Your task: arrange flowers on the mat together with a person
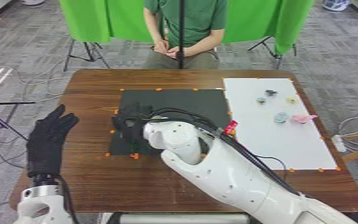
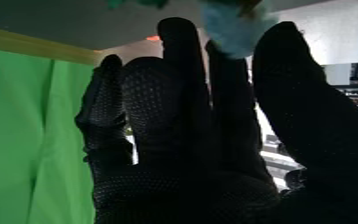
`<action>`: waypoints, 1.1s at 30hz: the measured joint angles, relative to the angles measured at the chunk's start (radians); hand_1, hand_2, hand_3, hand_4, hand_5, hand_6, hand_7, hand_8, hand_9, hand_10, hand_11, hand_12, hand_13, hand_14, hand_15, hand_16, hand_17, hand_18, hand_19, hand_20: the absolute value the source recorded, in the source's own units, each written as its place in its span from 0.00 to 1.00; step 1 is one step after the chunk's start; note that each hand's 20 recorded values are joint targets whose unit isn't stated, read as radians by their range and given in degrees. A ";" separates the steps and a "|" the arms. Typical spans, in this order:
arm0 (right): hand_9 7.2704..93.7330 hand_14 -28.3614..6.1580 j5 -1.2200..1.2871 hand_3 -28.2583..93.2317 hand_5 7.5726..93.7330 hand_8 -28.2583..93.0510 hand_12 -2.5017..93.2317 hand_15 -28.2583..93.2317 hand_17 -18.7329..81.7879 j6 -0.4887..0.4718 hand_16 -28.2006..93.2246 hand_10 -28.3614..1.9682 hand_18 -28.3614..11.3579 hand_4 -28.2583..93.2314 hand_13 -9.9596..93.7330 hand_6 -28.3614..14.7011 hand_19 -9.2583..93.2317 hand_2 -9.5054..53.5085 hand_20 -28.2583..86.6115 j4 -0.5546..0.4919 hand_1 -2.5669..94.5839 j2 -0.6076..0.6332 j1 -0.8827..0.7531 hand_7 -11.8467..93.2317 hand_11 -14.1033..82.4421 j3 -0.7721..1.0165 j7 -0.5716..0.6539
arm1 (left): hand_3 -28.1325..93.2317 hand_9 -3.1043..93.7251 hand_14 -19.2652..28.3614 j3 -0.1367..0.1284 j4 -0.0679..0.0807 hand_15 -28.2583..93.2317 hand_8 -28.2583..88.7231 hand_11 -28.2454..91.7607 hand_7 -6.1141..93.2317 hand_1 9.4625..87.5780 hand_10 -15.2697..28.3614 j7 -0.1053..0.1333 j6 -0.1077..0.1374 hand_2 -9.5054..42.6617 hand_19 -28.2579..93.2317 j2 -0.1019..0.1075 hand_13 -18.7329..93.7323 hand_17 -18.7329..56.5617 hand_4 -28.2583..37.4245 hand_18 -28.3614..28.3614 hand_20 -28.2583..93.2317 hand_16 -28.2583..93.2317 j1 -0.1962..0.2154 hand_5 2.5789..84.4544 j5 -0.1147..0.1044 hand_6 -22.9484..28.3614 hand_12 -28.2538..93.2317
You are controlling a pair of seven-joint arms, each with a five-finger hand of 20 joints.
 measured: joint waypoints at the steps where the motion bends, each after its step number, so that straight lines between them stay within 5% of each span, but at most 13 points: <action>1: 0.72 0.56 0.000 0.88 0.56 0.14 0.25 0.78 0.46 -0.002 0.54 0.51 0.17 0.00 0.75 0.76 0.75 0.00 0.74 -0.001 0.45 0.001 0.001 0.28 0.32 0.000 0.001 | 0.78 0.49 0.80 0.000 0.000 0.36 0.20 0.39 0.18 0.09 0.66 0.000 0.000 0.13 0.30 0.000 0.48 0.29 0.00 0.75 0.36 0.27 0.000 0.50 0.000 0.54 0.35; 15: 0.70 0.54 0.098 0.88 0.52 0.14 0.24 0.77 0.45 -0.047 0.54 0.48 0.16 0.00 0.74 0.73 0.74 0.00 0.74 -0.076 0.43 0.036 0.020 0.26 0.29 0.016 0.033 | 0.78 0.49 0.80 -0.001 -0.001 0.36 0.20 0.39 0.18 0.09 0.66 -0.001 -0.002 0.11 0.30 0.000 0.48 0.28 0.00 0.75 0.36 0.27 0.003 0.50 0.001 0.54 0.35; 25: 0.72 0.54 0.376 0.85 0.59 0.15 0.25 0.78 0.45 -0.034 0.53 0.49 0.16 0.01 0.75 0.70 0.75 0.00 0.73 -0.364 0.42 0.088 -0.066 0.26 0.31 0.274 0.105 | 0.78 0.49 0.80 -0.003 -0.001 0.36 0.20 0.39 0.18 0.10 0.66 -0.008 -0.017 0.10 0.30 -0.003 0.48 0.28 0.00 0.75 0.36 0.27 0.007 0.50 0.008 0.54 0.35; 29: 0.68 0.46 0.564 0.82 0.61 0.16 0.25 0.58 0.43 0.166 0.48 0.48 0.25 0.08 0.70 0.68 0.60 0.04 0.65 -0.497 0.34 0.138 -0.166 0.26 0.30 0.430 0.145 | 0.79 0.49 0.79 -0.007 -0.001 0.36 0.20 0.38 0.18 0.10 0.66 -0.018 -0.031 0.10 0.30 -0.006 0.48 0.28 0.00 0.75 0.36 0.27 0.007 0.50 0.015 0.54 0.35; 33: 0.52 0.38 0.778 0.82 0.50 0.17 0.21 0.35 0.39 0.313 0.45 0.42 0.27 0.10 0.53 0.64 0.36 0.16 0.54 -0.611 0.21 0.180 -0.321 0.21 0.22 0.642 0.084 | 0.79 0.49 0.79 -0.016 -0.002 0.36 0.20 0.38 0.18 0.11 0.66 -0.032 -0.048 0.09 0.30 -0.010 0.48 0.28 0.00 0.75 0.36 0.27 0.009 0.51 0.022 0.54 0.35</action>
